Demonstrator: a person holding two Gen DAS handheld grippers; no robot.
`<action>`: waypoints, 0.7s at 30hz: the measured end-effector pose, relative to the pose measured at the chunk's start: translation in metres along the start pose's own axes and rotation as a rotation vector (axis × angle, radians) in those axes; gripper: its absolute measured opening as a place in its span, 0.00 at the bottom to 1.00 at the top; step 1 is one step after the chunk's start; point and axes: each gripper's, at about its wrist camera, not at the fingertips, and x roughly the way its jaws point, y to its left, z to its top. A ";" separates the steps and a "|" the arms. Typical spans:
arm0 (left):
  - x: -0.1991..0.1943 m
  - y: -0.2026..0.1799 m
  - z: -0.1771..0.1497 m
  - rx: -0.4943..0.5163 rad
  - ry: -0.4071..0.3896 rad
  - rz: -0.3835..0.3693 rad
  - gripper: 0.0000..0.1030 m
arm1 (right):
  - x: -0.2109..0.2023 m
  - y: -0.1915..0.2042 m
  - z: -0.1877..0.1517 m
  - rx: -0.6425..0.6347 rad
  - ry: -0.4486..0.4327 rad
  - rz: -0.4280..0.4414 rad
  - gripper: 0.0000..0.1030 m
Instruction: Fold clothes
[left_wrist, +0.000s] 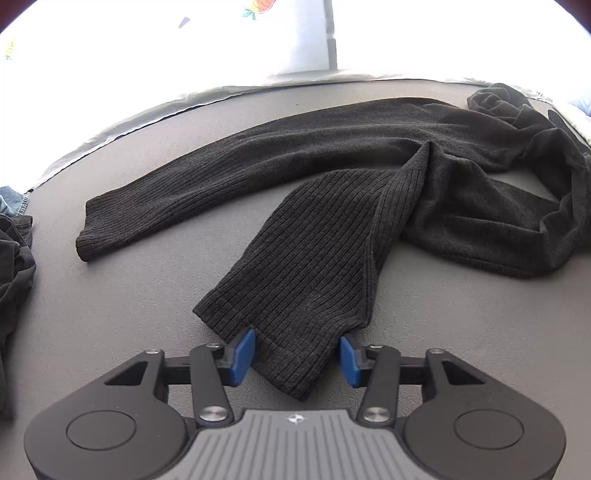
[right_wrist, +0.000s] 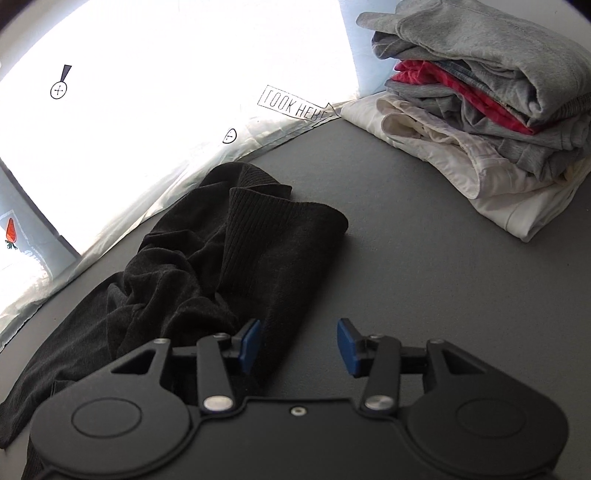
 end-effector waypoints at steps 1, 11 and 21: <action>0.000 0.001 0.001 -0.016 -0.004 -0.008 0.12 | 0.008 -0.001 0.004 0.008 0.002 0.003 0.45; -0.045 0.078 0.006 -0.400 -0.022 -0.043 0.05 | 0.008 -0.006 0.025 0.017 -0.097 0.014 0.04; -0.151 0.199 -0.018 -0.752 -0.006 0.011 0.05 | -0.111 -0.050 0.065 -0.095 -0.382 -0.158 0.03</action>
